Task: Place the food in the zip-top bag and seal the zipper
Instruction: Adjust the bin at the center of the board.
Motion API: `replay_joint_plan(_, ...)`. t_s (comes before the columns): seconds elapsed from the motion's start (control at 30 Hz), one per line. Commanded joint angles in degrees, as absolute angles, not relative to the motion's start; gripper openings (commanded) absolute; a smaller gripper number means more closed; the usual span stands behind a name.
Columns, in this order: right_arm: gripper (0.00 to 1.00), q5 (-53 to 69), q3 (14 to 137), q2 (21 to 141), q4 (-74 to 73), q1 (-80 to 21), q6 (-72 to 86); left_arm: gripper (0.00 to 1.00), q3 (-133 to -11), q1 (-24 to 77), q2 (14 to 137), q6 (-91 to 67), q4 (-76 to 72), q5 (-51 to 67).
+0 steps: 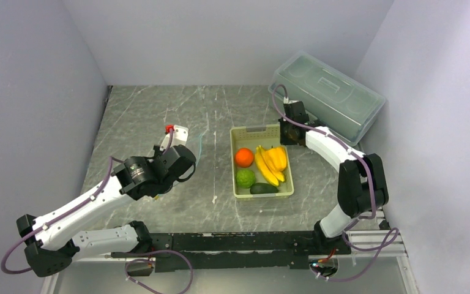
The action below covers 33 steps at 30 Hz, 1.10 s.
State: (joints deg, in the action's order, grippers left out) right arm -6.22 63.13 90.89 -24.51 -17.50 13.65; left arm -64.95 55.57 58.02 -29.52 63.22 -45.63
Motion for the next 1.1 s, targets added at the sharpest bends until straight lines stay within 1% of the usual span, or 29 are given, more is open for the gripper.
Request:
replay_joint_plan(0.0,0.0,-5.7,66.3,92.3,-24.4,-16.6,9.8,0.02,-65.6,55.5,58.6,-29.1,61.4,-45.1)
replay_joint_plan(0.27,0.02,-5.6,67.1,93.3,-24.8,-16.4,10.0,0.02,-65.6,55.5,59.7,-29.0,61.0,-44.6)
replay_joint_plan(0.37,0.0,-4.0,66.6,93.0,-23.9,-16.5,10.3,0.02,-65.6,55.5,59.9,-28.9,60.8,-44.7)
replay_joint_plan(0.5,0.0,-1.3,66.0,93.4,-22.8,-16.6,12.4,0.02,-65.6,55.5,60.1,-28.9,60.8,-44.6)
replay_joint_plan(0.67,0.0,-2.9,65.4,94.1,-22.4,-16.7,14.6,0.02,-65.6,55.5,60.1,-29.1,60.9,-44.7)
replay_joint_plan(0.77,0.07,-1.8,65.3,93.8,-22.4,-16.8,15.0,0.02,-65.7,55.5,60.0,-29.0,60.8,-44.6)
replay_joint_plan(0.8,0.12,-2.2,65.4,93.6,-22.7,-16.9,15.1,0.02,-65.6,55.5,60.0,-29.0,60.7,-44.5)
replay_joint_plan(0.9,0.34,-4.4,65.6,92.3,-23.2,-16.9,15.1,0.02,-65.6,55.5,59.9,-29.0,60.8,-44.5)
replay_joint_plan(0.93,0.38,-5.1,65.7,91.8,-23.4,-16.9,15.0,0.02,-65.6,55.5,59.9,-29.0,60.8,-44.5)
replay_joint_plan(1.07,0.49,-6.3,67.1,89.8,-25.4,-16.9,14.6,0.02,-65.7,55.5,59.9,-29.0,60.9,-44.5)
